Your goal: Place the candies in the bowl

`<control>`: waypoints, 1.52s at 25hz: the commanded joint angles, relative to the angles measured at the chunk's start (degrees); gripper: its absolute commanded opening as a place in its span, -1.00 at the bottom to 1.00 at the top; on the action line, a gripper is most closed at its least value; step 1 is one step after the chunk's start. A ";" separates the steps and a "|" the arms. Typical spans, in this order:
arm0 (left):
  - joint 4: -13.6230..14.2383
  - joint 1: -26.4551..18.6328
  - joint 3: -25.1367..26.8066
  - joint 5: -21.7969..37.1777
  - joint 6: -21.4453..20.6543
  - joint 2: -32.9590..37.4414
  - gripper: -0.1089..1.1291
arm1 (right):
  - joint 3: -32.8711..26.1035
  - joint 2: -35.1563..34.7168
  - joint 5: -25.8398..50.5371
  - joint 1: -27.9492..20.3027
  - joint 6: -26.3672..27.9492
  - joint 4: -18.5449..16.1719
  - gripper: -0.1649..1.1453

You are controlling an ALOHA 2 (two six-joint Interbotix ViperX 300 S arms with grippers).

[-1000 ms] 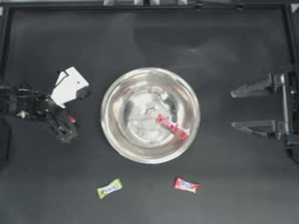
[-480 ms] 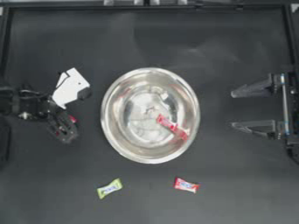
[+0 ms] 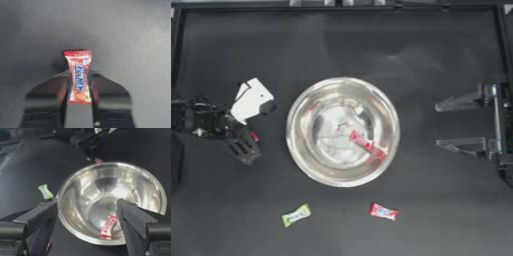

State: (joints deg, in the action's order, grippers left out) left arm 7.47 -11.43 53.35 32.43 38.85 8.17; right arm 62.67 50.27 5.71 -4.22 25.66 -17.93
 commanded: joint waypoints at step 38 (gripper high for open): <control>8.79 -0.79 -28.83 -8.53 -12.74 -5.54 -0.04 | -1.23 -0.53 -0.44 0.00 0.18 0.44 0.74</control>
State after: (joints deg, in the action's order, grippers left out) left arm 16.35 -12.22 27.51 24.08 26.28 2.81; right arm 62.67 50.27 5.71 -4.22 25.75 -17.58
